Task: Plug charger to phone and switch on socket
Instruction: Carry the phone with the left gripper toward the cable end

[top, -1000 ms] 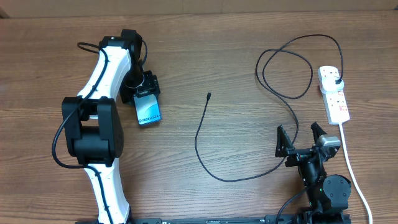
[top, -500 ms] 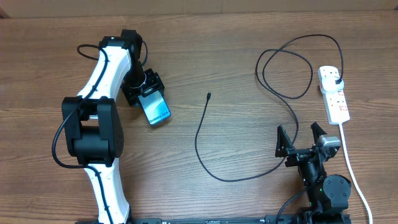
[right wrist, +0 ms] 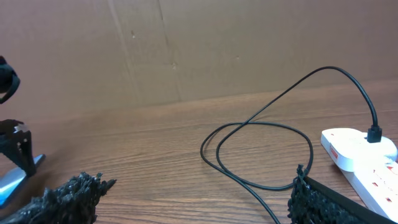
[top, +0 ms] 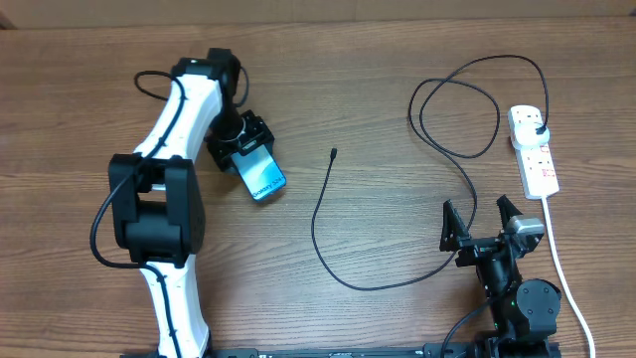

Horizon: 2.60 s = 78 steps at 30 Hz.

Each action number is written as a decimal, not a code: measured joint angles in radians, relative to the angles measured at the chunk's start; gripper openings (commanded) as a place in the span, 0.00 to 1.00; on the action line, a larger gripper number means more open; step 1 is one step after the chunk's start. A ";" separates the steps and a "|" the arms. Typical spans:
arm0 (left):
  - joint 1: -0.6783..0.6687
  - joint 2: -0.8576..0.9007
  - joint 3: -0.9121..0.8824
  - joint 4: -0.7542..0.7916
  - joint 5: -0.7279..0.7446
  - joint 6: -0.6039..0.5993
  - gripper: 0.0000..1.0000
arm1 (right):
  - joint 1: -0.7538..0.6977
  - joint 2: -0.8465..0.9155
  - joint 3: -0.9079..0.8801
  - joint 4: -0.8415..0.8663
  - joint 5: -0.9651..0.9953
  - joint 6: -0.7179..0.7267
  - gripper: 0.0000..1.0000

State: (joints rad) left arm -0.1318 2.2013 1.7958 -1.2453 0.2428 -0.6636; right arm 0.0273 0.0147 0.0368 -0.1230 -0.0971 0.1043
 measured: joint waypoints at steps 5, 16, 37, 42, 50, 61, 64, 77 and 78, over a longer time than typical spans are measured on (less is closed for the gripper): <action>-0.041 0.000 0.000 0.009 0.001 -0.011 0.50 | 0.000 0.000 0.000 0.001 0.000 0.000 1.00; -0.060 0.000 0.000 0.010 0.001 -0.015 0.50 | 0.000 0.000 0.000 0.001 0.000 0.000 1.00; -0.060 0.000 0.000 -0.008 0.046 -0.071 0.50 | 0.000 0.000 0.000 0.000 0.000 0.000 1.00; -0.061 0.000 0.000 -0.015 0.063 -0.071 0.50 | 0.000 0.000 0.000 0.001 0.000 0.000 1.00; -0.061 0.000 0.000 -0.015 0.137 -0.087 0.49 | 0.000 0.000 0.000 0.000 0.000 0.000 1.00; -0.061 0.000 0.000 -0.039 0.271 -0.159 0.50 | 0.000 0.000 0.000 0.001 0.000 0.000 1.00; -0.061 0.000 0.000 -0.058 0.299 -0.216 0.53 | 0.000 0.000 0.000 0.000 0.000 0.000 1.00; -0.061 0.000 0.000 -0.067 0.323 -0.431 0.54 | 0.000 0.000 0.000 0.001 -0.051 0.307 1.00; -0.061 0.000 0.000 -0.061 0.322 -0.438 0.54 | 0.000 0.000 0.000 0.002 -0.074 0.320 1.00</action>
State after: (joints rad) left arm -0.1928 2.2013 1.7962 -1.3064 0.5652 -1.1015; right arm 0.0269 0.0147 0.0368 -0.1215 -0.1707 0.4240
